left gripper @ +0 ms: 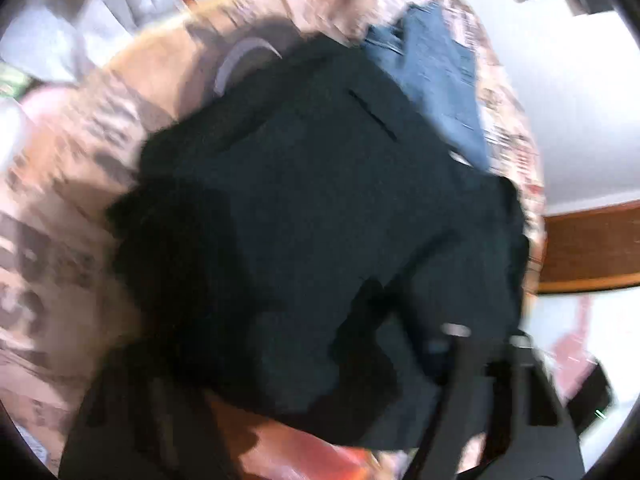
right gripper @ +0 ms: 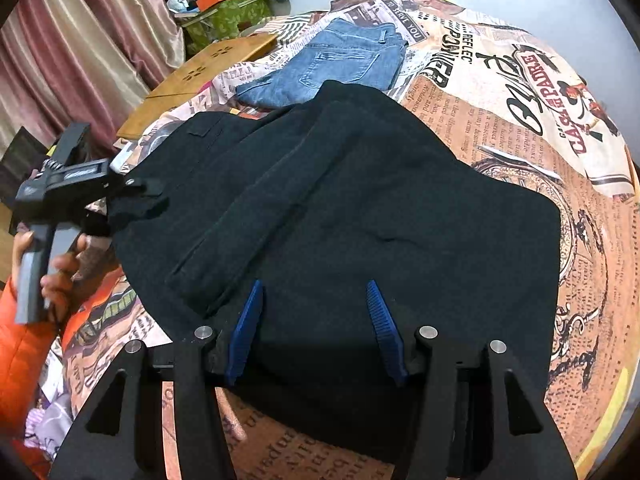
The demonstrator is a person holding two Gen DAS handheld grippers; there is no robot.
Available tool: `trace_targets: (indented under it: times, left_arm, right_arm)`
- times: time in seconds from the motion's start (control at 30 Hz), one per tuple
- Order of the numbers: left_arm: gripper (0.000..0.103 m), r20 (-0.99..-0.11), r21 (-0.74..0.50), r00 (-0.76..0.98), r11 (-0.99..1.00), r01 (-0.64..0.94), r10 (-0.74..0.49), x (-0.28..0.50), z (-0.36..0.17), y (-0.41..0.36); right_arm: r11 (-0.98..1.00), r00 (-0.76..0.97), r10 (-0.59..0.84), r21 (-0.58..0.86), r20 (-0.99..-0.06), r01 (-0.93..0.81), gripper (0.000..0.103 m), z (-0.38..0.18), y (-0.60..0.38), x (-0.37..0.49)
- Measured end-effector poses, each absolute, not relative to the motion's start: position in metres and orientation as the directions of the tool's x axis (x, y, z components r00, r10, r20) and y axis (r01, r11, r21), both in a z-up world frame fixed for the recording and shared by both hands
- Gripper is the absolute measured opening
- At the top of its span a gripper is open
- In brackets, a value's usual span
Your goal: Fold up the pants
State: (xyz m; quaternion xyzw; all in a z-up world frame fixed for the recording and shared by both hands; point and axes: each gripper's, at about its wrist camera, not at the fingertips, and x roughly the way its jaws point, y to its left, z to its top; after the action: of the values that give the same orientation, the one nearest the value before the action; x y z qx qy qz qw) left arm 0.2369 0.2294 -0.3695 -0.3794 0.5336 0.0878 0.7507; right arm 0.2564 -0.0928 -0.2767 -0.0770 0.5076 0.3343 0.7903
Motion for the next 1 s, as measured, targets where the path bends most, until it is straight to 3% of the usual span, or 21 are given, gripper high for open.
trace_targets:
  times: [0.03, 0.13, 0.3, 0.5, 0.7, 1.0]
  left_arm:
    - [0.037, -0.885, -0.433, 0.411, 0.717, -0.546, -0.220, 0.239, -0.367, 0.228]
    - [0.022, -0.889, -0.383, 0.435, 0.747, -0.543, -0.140, 0.240, -0.358, 0.222]
    - [0.016, -0.855, -0.260, 0.518, 0.833, -0.488, 0.037, 0.231, -0.313, 0.206]
    - [0.015, -0.753, -0.189, 0.645, 0.895, -0.405, 0.133, 0.227, -0.241, 0.176]
    - [0.015, -0.633, -0.148, 0.766, 0.953, -0.264, 0.114, 0.229, -0.176, 0.129]
    - [0.013, -0.580, -0.165, 0.814, 0.982, -0.088, -0.025, 0.258, -0.134, 0.059]
  right_arm:
    - [0.764, 0.259, 0.453, 0.221, -0.853, -0.606, 0.051, -0.277, -0.093, 0.257]
    - [0.762, 0.257, 0.458, 0.227, -0.851, -0.606, 0.051, -0.277, -0.094, 0.258]
    - [0.764, 0.261, 0.459, 0.228, -0.849, -0.604, 0.051, -0.276, -0.094, 0.256]
    - [0.765, 0.254, 0.515, 0.306, -0.819, -0.566, 0.051, -0.270, -0.111, 0.253]
    - [0.812, 0.330, 0.515, 0.327, -0.791, -0.483, 0.051, -0.255, -0.159, 0.247]
    - [0.920, 0.417, 0.379, 0.287, -0.826, -0.267, 0.051, -0.265, -0.245, 0.254]
